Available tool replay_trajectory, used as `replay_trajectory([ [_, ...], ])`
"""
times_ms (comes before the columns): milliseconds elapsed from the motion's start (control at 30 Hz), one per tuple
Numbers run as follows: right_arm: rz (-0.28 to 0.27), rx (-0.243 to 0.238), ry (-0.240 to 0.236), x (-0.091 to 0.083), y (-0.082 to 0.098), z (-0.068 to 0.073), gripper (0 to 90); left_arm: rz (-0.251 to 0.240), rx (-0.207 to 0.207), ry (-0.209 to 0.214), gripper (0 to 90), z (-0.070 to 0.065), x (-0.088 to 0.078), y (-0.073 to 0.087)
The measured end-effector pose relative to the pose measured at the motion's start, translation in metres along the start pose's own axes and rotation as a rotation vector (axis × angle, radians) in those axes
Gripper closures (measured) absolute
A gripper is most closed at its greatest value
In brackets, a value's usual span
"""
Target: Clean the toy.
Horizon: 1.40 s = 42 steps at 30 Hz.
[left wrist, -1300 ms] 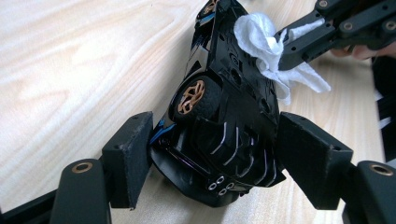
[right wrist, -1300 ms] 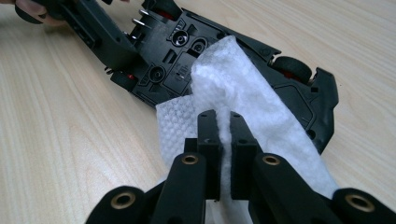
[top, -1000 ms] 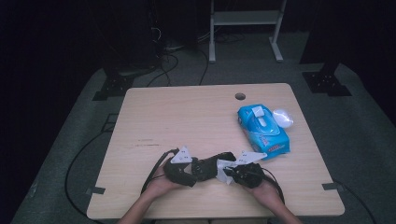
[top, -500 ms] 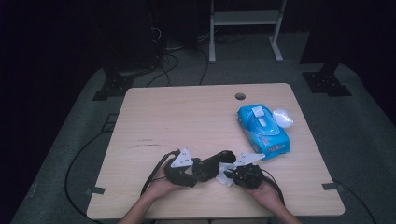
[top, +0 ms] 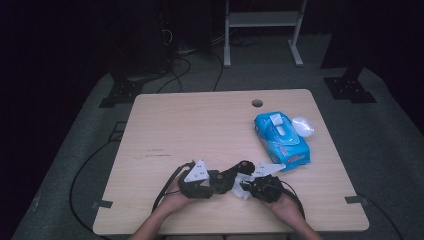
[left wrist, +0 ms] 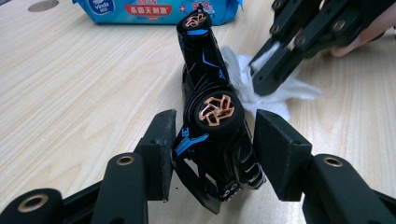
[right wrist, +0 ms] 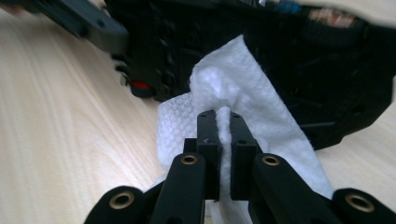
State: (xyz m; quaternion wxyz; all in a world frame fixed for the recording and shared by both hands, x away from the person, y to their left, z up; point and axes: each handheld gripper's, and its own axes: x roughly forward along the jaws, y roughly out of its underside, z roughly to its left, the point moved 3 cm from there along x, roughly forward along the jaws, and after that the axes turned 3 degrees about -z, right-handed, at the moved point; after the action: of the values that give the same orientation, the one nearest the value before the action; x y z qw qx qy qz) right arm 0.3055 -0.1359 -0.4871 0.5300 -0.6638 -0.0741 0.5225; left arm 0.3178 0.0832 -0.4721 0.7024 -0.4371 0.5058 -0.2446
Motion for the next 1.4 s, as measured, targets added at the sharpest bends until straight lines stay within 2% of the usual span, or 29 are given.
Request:
replay_trajectory([
  [100, -0.056, 0.004, -0.012, -0.012, -0.007, 0.003, 85.5, 0.005, 0.066, -0.014, 50.1, -0.006, 0.001, -0.001],
  [167, -0.092, -0.006, -0.01, -0.02, -0.013, 0.005, 85.6, -0.011, 0.089, 0.004, 51.8, -0.008, 0.0, -0.002],
  [200, -0.114, -0.011, -0.007, -0.025, -0.016, 0.006, 85.6, -0.008, 0.105, 0.011, 55.0, -0.01, 0.001, -0.003],
  [300, -0.162, -0.017, 0.005, -0.035, -0.028, 0.006, 85.5, 0.016, 0.121, 0.006, 54.5, -0.012, 0.005, -0.001],
  [400, -0.176, -0.008, 0.023, -0.034, -0.036, -0.001, 85.4, 0.01, 0.091, 0.014, 53.1, -0.011, 0.005, -0.001],
  [467, -0.166, -0.007, 0.038, -0.031, -0.037, -0.005, 85.5, 0.021, 0.063, 0.014, 47.9, -0.009, 0.007, 0.001],
  [567, -0.154, -0.006, 0.045, -0.026, -0.039, -0.007, 85.5, 0.042, 0.022, 0.018, 44.9, -0.005, 0.011, 0.005],
  [700, -0.157, -0.018, 0.042, -0.023, -0.045, -0.002, 85.4, 0.046, -0.009, 0.035, 53.8, -0.002, 0.015, 0.009],
  [833, -0.157, -0.045, 0.015, -0.014, -0.055, 0.008, 85.5, 0.045, 0.006, 0.014, 57.2, -0.001, 0.013, 0.009],
  [933, -0.152, -0.07, -0.016, -0.002, -0.063, 0.021, 85.4, 0.044, 0.01, 0.013, 57.9, 0.0, 0.012, 0.009],
  [1033, -0.136, -0.091, -0.034, 0.007, -0.067, 0.027, 85.4, 0.048, 0.017, 0.01, 57.9, 0.0, 0.01, 0.01],
  [1167, -0.116, -0.096, -0.012, 0.012, -0.062, 0.022, 85.4, 0.046, 0.013, 0.012, 58.0, 0.001, 0.008, 0.011],
  [1267, -0.121, -0.083, 0.037, 0.006, -0.059, 0.014, 85.4, 0.041, 0.013, 0.011, 58.0, 0.002, 0.009, 0.011],
  [1333, -0.132, -0.063, 0.032, 0.007, -0.059, 0.015, 85.4, 0.039, 0.006, 0.01, 58.0, 0.002, 0.01, 0.01],
  [1400, -0.14, -0.062, 0.003, 0.012, -0.06, 0.025, 85.4, 0.041, 0.005, 0.01, 57.9, 0.002, 0.01, 0.01],
])
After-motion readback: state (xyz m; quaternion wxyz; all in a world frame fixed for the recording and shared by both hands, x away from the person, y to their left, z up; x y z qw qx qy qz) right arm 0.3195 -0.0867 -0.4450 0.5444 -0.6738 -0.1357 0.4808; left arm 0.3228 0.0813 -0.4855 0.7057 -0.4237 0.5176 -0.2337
